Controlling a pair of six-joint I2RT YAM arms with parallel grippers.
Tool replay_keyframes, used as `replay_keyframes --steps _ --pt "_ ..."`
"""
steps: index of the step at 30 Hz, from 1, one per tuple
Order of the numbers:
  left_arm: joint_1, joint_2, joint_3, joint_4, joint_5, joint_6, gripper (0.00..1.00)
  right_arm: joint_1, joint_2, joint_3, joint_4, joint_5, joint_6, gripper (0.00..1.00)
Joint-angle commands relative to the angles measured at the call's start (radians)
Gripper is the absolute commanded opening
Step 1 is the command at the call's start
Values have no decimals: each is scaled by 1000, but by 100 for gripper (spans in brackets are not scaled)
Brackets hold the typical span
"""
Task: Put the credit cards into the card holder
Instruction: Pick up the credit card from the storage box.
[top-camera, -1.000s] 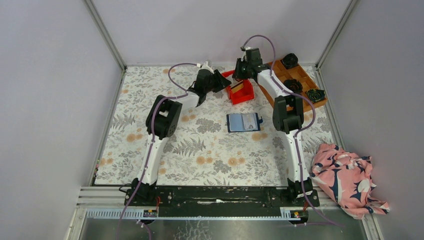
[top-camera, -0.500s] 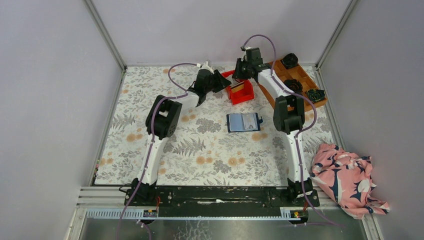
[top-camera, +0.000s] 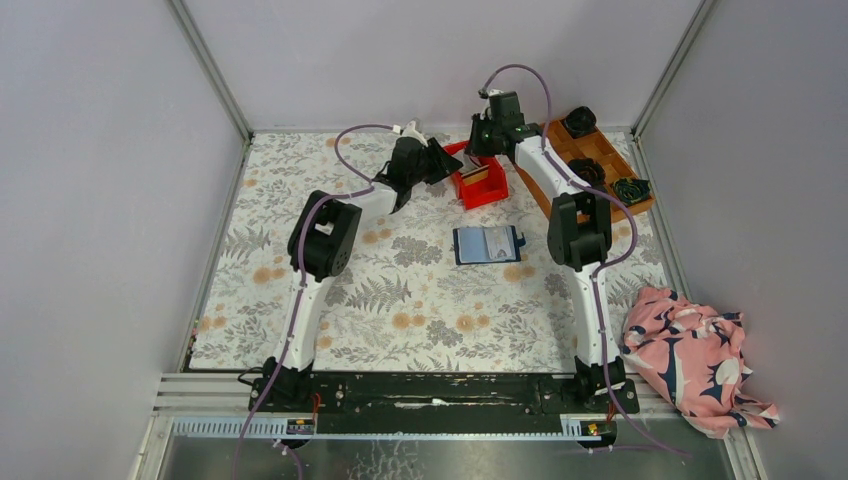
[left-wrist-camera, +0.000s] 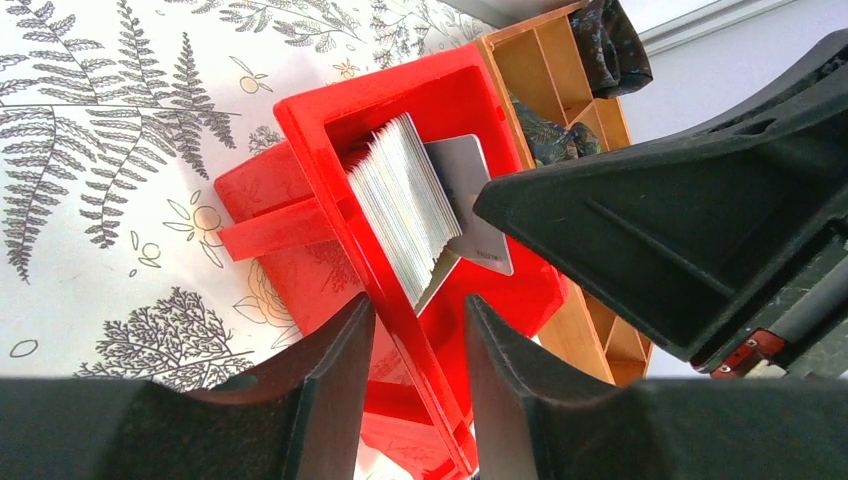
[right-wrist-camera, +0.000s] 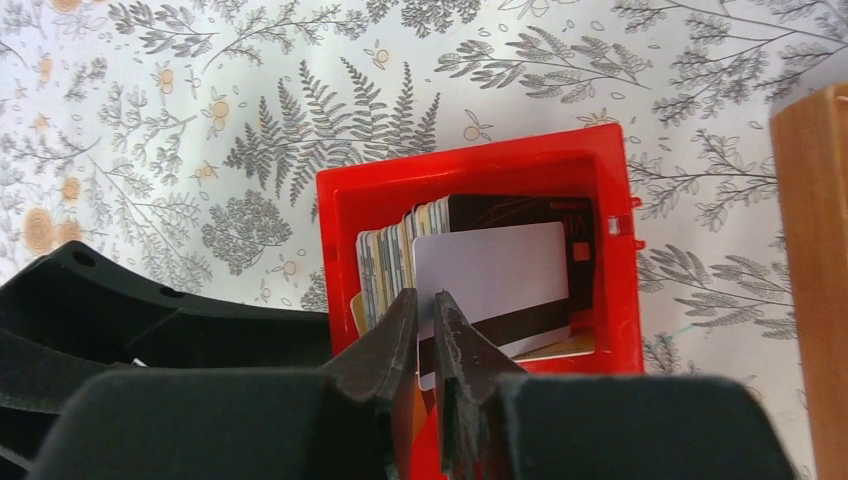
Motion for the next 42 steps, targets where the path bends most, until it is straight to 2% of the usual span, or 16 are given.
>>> replay_keyframes --steps 1,15,23,26,32,36,42 --pt "-6 -60 -16 39 -4 5 45 21 -100 -14 -7 65 -50 13" --pt "-6 -127 -74 45 -64 32 45 30 -187 -102 37 259 -162 1" --pt "-5 -223 -152 87 -55 52 45 30 -344 -250 103 263 -174 0" --pt "-4 -273 -227 154 -1 61 46 29 -427 -323 89 229 -158 0" --pt "1 -348 -361 343 210 55 47 30 -616 -501 54 81 -96 0" --pt "3 -369 -428 477 375 6 47 29 -739 -663 45 -47 -55 0" --pt "1 -427 -569 672 508 -83 48 29 -895 -864 83 -228 17 0"
